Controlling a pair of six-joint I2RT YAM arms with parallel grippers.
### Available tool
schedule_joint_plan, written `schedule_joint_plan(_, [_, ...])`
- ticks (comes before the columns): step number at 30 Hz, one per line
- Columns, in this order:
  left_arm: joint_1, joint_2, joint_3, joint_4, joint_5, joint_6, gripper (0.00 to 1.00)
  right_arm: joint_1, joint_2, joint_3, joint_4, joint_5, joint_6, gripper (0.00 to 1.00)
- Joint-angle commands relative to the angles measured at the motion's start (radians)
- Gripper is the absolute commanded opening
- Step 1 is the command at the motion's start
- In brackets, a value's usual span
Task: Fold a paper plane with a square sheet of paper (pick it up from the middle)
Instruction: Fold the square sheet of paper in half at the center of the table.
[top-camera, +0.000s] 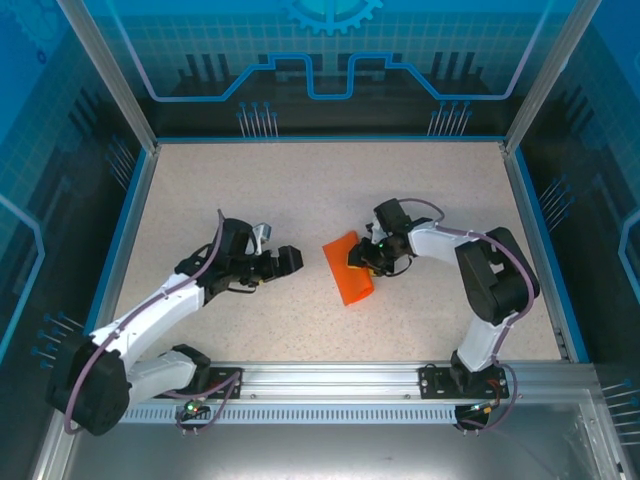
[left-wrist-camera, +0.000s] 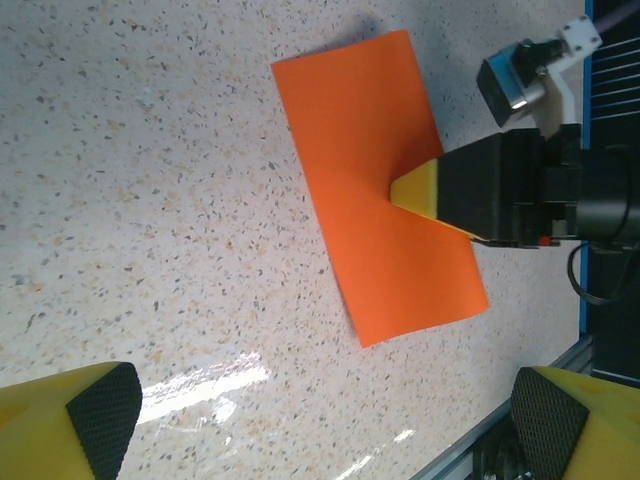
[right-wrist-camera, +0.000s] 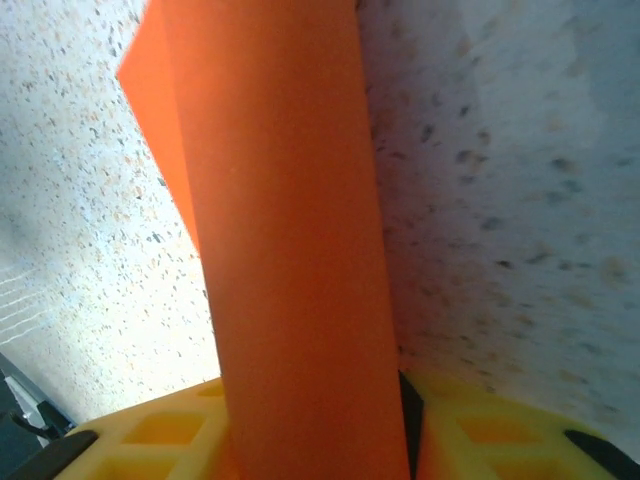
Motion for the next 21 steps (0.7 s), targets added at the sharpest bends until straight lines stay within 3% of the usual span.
schedule_joint_plan(1, [-0.007,0.065,0.048,0.044,0.029,-0.028,0.98,-0.039,-0.037,0.000,-0.049,-0.069,-0.051,0.40])
schedule_joint_plan(4, [-0.007,0.151,0.104,0.040,0.044,-0.008,0.99,-0.038,-0.006,0.002,-0.062,-0.059,-0.043,0.41])
schedule_joint_plan(10, [-0.009,0.274,0.177,0.076,0.087,-0.003,0.99,0.001,-0.004,-0.043,0.083,-0.114,0.094,0.37])
schedule_joint_plan(17, [-0.009,0.340,0.205,0.081,0.099,-0.011,0.98,0.114,-0.018,-0.094,0.288,-0.046,0.367,0.38])
schedule_joint_plan(21, [-0.010,0.358,0.200,0.105,0.113,-0.023,0.98,0.167,-0.016,-0.094,0.247,0.052,0.400,0.40])
